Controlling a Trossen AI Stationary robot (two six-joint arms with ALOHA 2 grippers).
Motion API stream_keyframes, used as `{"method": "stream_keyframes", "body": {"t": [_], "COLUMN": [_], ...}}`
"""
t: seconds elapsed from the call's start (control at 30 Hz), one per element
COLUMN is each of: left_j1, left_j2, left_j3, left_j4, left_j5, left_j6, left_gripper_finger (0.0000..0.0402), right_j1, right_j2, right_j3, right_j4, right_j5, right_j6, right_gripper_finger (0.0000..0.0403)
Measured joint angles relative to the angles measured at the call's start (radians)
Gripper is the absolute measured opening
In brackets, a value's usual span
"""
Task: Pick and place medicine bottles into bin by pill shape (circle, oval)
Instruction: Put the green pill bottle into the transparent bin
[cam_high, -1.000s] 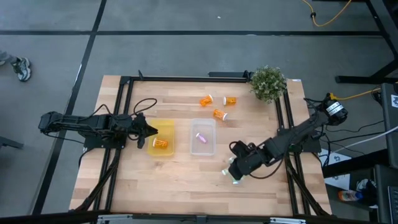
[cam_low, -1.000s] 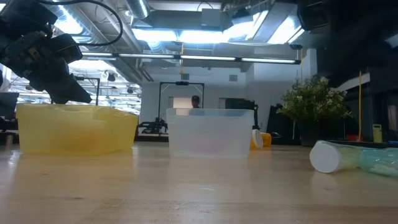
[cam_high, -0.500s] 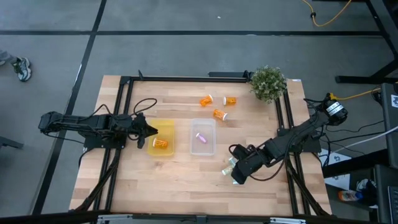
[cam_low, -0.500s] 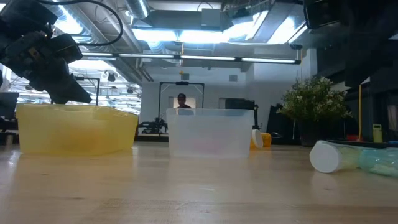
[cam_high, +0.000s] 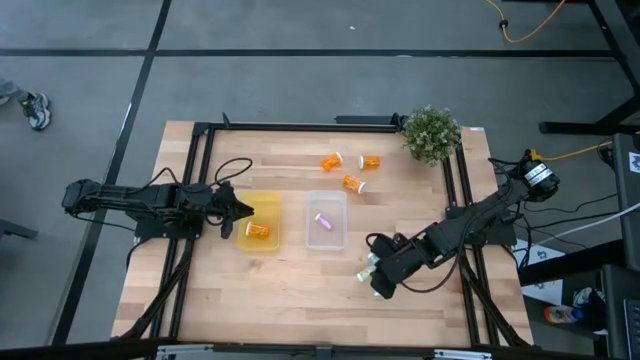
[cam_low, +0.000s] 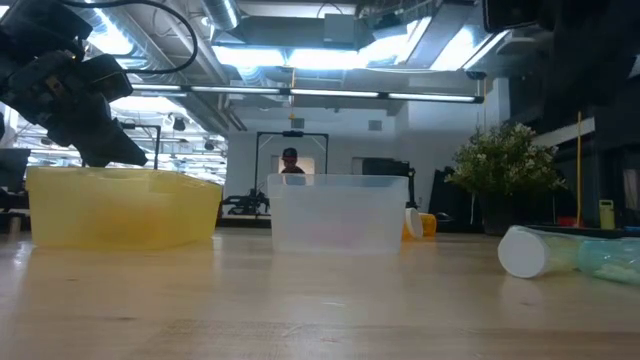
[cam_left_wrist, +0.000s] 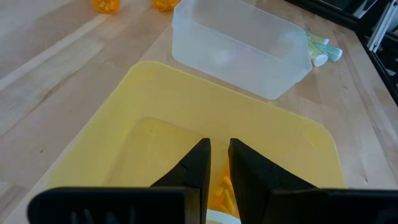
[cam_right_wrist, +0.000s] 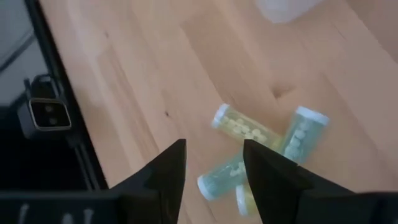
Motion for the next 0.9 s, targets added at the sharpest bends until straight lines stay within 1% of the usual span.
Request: {"method": "stream_keyframes", "body": {"t": [0.07, 0.23, 0.33, 0.53, 0.73, 0.9], "left_j1": [0.000, 0.000, 0.000, 0.000, 0.000, 0.000], "left_j2": [0.000, 0.000, 0.000, 0.000, 0.000, 0.000], "left_j3": [0.000, 0.000, 0.000, 0.000, 0.000, 0.000], "left_j4": [0.000, 0.000, 0.000, 0.000, 0.000, 0.000], "left_j5": [0.000, 0.000, 0.000, 0.000, 0.000, 0.000], "left_j6": [0.000, 0.000, 0.000, 0.000, 0.000, 0.000], "left_gripper_finger": [0.0050, 0.0050, 0.0050, 0.0050, 0.0050, 0.0050], "right_j1": [-0.001, -0.001, -0.001, -0.001, 0.000, 0.002], "right_j2": [0.000, 0.000, 0.001, 0.001, 0.008, 0.047], "right_j3": [0.000, 0.000, 0.000, 0.000, 0.000, 0.000], "right_j4": [-0.006, -0.006, -0.006, -0.004, 0.009, 0.000], "right_j5": [0.000, 0.001, 0.000, 0.001, -0.008, -0.048], "right_j6": [0.025, 0.024, 0.023, 0.003, 0.073, 0.077], "right_gripper_finger": [0.0180, 0.0221, 0.0235, 0.0238, 0.0239, 0.0239]}}
